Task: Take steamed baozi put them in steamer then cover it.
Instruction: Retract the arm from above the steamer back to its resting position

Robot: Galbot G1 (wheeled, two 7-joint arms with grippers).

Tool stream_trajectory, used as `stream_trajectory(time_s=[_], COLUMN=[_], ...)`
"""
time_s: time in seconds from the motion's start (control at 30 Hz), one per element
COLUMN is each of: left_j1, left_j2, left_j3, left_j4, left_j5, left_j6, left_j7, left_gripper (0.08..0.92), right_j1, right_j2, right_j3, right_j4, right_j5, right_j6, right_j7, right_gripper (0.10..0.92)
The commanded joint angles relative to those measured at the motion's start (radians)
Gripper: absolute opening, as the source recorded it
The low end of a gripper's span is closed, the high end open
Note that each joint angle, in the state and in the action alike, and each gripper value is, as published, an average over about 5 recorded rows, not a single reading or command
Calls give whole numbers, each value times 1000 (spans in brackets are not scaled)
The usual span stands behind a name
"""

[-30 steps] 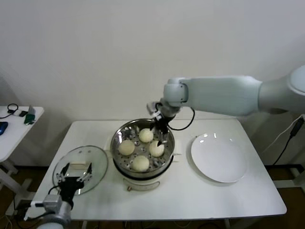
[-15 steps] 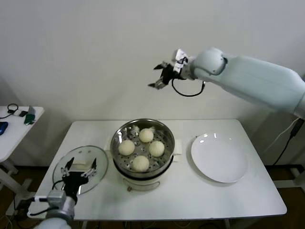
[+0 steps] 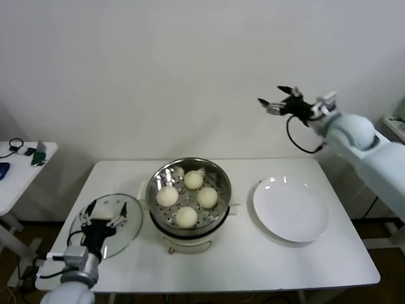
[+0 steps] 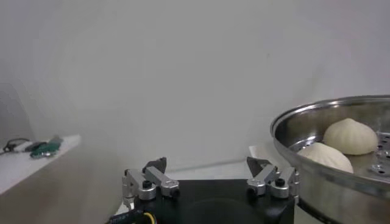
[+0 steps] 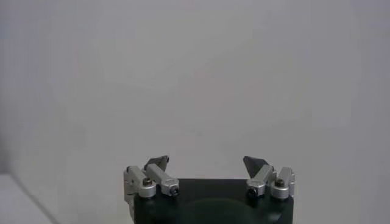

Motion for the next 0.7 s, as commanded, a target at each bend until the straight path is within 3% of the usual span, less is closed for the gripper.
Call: stream_trajectory(time_s=[0.03, 0.33, 0.7], left_j1=[-17, 5, 44], left_j2=[5, 10, 15], left_j3=[-1, -9, -27], left_j4=[29, 32, 92], left_j5=[51, 214, 389], left_j6=[-71, -135, -317], left_j7=[2, -38, -107], left_gripper=[823, 823, 823], right_j1=[-1116, -1371, -1430], right_j2=[55, 378, 583], right_j3=[1068, 1215, 1121], right_j4=[236, 305, 306], right_j5=[-164, -276, -395], right_j6=[152, 291, 461], right_j7=[-59, -127, -131], right_gripper=[823, 823, 823])
